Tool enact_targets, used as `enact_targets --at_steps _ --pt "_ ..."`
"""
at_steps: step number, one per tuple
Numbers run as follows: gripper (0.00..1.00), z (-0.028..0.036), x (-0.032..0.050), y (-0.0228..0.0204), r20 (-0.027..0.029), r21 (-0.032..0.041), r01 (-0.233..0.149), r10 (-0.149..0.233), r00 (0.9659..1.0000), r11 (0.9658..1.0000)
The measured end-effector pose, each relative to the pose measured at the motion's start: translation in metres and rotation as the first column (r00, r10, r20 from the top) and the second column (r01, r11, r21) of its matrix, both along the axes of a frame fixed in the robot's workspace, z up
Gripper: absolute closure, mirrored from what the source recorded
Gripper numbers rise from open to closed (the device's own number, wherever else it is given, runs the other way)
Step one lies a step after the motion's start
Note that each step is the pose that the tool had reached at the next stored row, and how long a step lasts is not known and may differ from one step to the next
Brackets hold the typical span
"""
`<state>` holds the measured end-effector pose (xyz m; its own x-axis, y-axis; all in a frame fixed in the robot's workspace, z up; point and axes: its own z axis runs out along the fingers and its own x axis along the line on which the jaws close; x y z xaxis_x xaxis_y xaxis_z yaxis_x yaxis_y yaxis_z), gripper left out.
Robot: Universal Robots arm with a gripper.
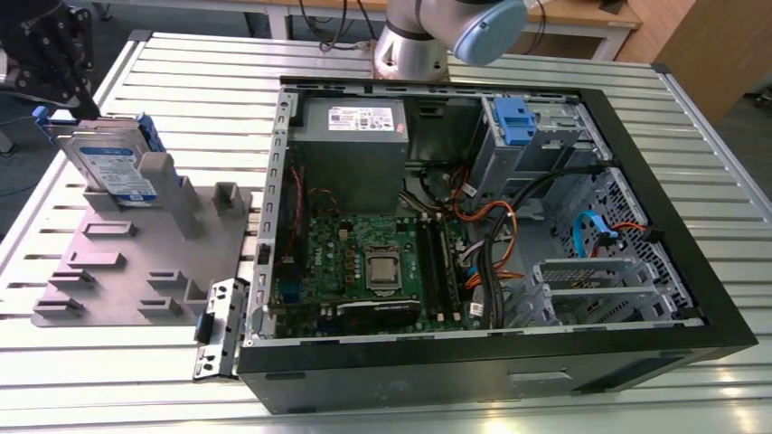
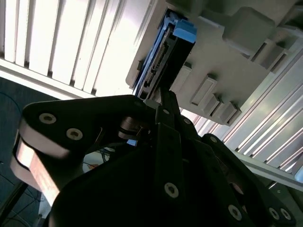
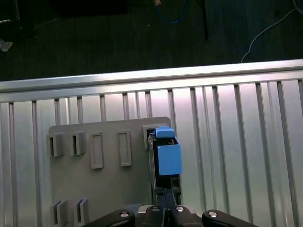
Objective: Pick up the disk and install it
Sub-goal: 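Pick up the disk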
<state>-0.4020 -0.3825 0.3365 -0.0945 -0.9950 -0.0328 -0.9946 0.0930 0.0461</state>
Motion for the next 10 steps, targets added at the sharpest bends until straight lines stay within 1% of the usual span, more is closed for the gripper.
enact_targets --at_steps 4,5,10 --pt "0.89 -0.0004 0.0001 0.0001 0.0005 0.0157 -0.021 0.021 0.9998 0.9997" --pt "0.89 -0.0006 0.0001 0.0001 0.0005 0.0168 -0.023 0.023 0.9997 0.9996" --pt "0.89 -0.0034 0.0001 0.0 0.0004 0.0171 -0.025 0.025 0.9997 0.9995"
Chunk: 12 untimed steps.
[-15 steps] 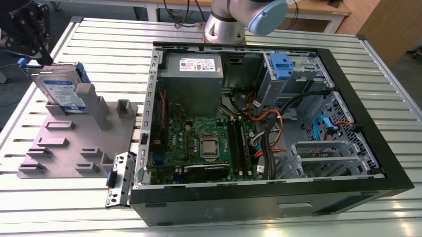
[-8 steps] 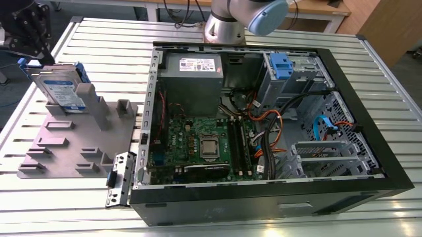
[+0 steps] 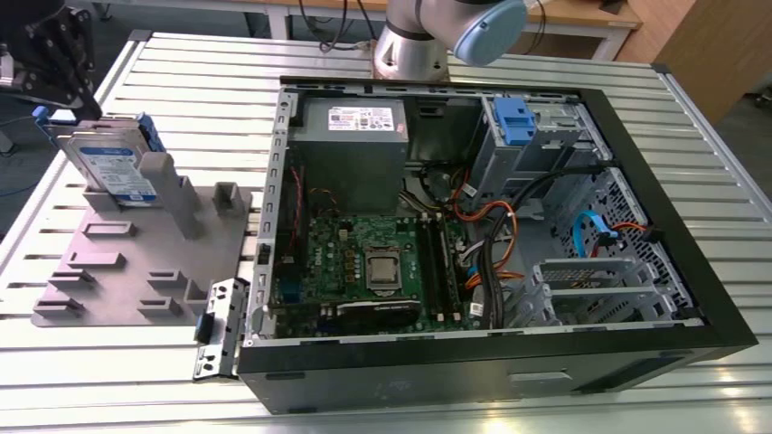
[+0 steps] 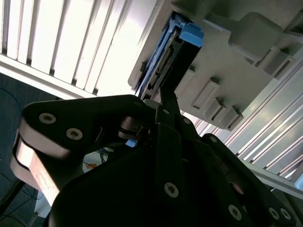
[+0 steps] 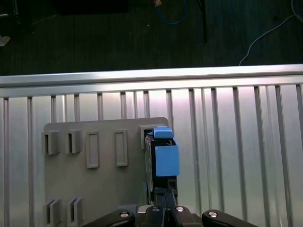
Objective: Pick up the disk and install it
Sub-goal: 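Pick up the disk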
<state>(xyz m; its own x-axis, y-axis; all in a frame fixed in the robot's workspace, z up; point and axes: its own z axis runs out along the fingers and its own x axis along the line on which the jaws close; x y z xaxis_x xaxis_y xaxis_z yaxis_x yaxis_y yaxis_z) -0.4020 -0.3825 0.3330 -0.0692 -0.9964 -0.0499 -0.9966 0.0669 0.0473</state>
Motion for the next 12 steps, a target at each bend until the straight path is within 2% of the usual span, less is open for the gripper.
enact_targets --at_steps 7,8,9,11,12 --pt "0.89 -0.0001 0.0 0.0 0.0001 0.0 0.0 0.0 1.0 1.0" --pt "0.83 -0.0002 0.0 0.0 0.0001 0.0 0.0 0.0 1.0 1.0" --pt "0.83 -0.0001 0.0 0.0 0.0 0.0 0.0 0.0 1.0 1.0" --pt "0.71 -0.0001 0.0 0.0 0.0001 0.0 0.0 0.0 1.0 1.0" --pt "0.71 -0.0001 0.0 0.0 0.0001 0.0 0.0 0.0 1.0 1.0"
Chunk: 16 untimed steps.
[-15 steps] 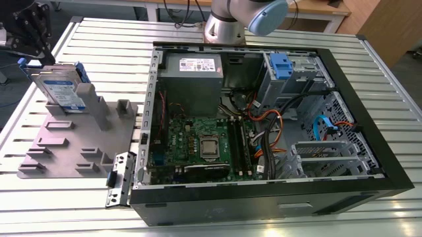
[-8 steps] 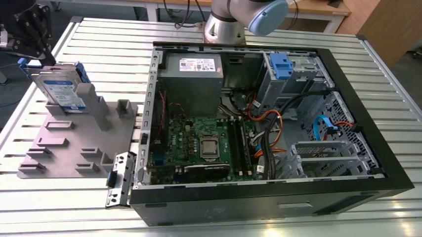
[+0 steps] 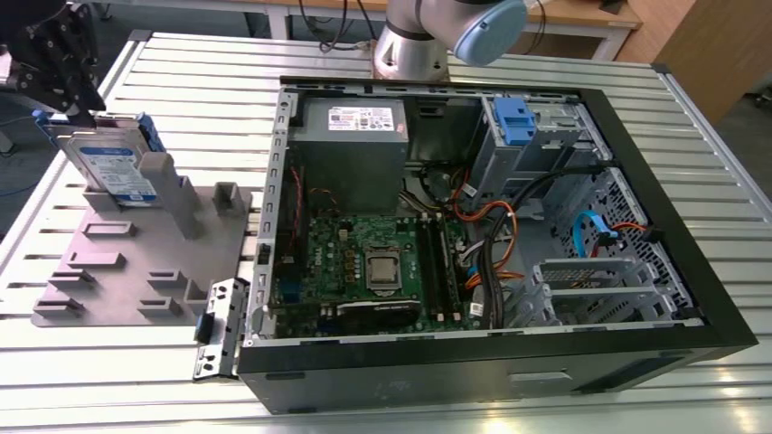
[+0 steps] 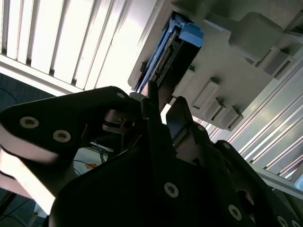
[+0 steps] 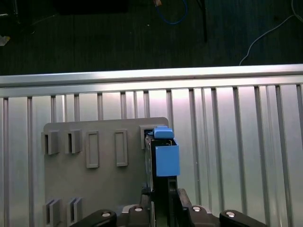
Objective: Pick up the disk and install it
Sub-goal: 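Pick up the disk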
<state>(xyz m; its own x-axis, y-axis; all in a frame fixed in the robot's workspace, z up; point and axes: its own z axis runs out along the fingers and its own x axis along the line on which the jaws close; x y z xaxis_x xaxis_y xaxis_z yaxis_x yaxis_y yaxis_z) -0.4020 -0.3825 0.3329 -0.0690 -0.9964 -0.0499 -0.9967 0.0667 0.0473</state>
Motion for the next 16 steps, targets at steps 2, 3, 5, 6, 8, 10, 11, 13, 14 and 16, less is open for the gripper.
enact_targets --at_steps 2,3,5,6,8,10,11,13,14,16 --pt "0.65 0.0 0.0 0.0 0.0 0.0 0.0 0.0 1.0 1.0" --pt "0.59 0.0 0.0 0.0 0.0 0.0 0.0 0.0 1.0 1.0" --pt "0.47 0.0 0.0 0.0 0.0 0.0 0.0 0.0 1.0 1.0" --pt "0.42 0.0 0.0 0.0 0.0 0.0 0.0 0.0 1.0 1.0" --pt "0.42 0.0 0.0 0.0 0.0 0.0 0.0 0.0 1.0 1.0" --pt "0.35 -0.0006 0.0 0.0 0.0004 0.0002 0.0 0.0 1.0 1.0" --pt "0.35 -0.0021 -0.0001 0.0 0.0009 0.0002 0.0 0.0 1.0 1.0" --pt "0.35 -0.0055 -0.0005 0.0 0.0009 0.0001 -0.001 0.001 1.0 1.0" --pt "0.35 -0.0073 -0.0005 0.0 0.0009 0.0001 -0.002 0.002 1.0 1.0" --pt "0.35 -0.011 -0.0006 0.0 0.0008 0.0 -0.003 0.003 1.0 1.0"
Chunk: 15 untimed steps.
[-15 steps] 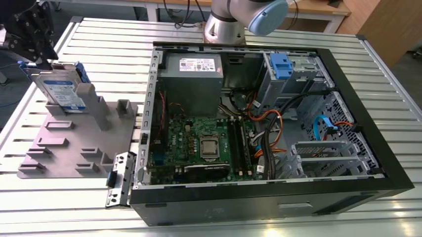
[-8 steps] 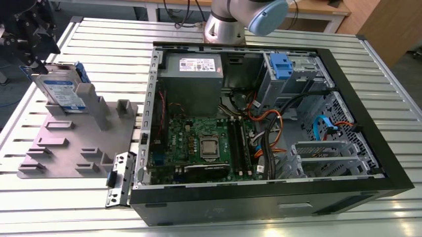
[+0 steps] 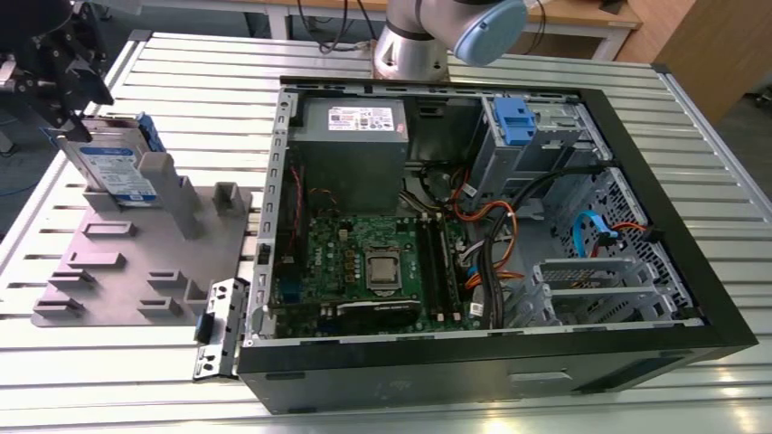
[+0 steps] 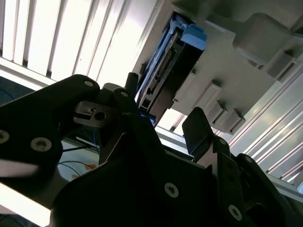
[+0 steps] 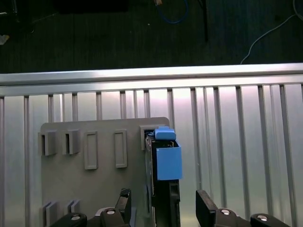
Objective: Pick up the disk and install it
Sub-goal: 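Pick up the disk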
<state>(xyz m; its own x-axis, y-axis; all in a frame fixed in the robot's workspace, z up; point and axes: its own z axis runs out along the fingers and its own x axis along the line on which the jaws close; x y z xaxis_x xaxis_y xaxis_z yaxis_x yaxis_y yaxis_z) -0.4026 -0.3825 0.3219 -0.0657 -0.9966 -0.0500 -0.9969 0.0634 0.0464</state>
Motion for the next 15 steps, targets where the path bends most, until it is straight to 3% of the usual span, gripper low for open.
enact_targets --at_steps 12,15 --pt "0.35 -0.0214 0.0 0.0 0.0 0.0 -0.01 0.01 1.0 1.0" --pt "0.35 -0.0222 0.0 0.0 -0.0002 -0.0001 -0.011 0.011 0.9999 0.9999"
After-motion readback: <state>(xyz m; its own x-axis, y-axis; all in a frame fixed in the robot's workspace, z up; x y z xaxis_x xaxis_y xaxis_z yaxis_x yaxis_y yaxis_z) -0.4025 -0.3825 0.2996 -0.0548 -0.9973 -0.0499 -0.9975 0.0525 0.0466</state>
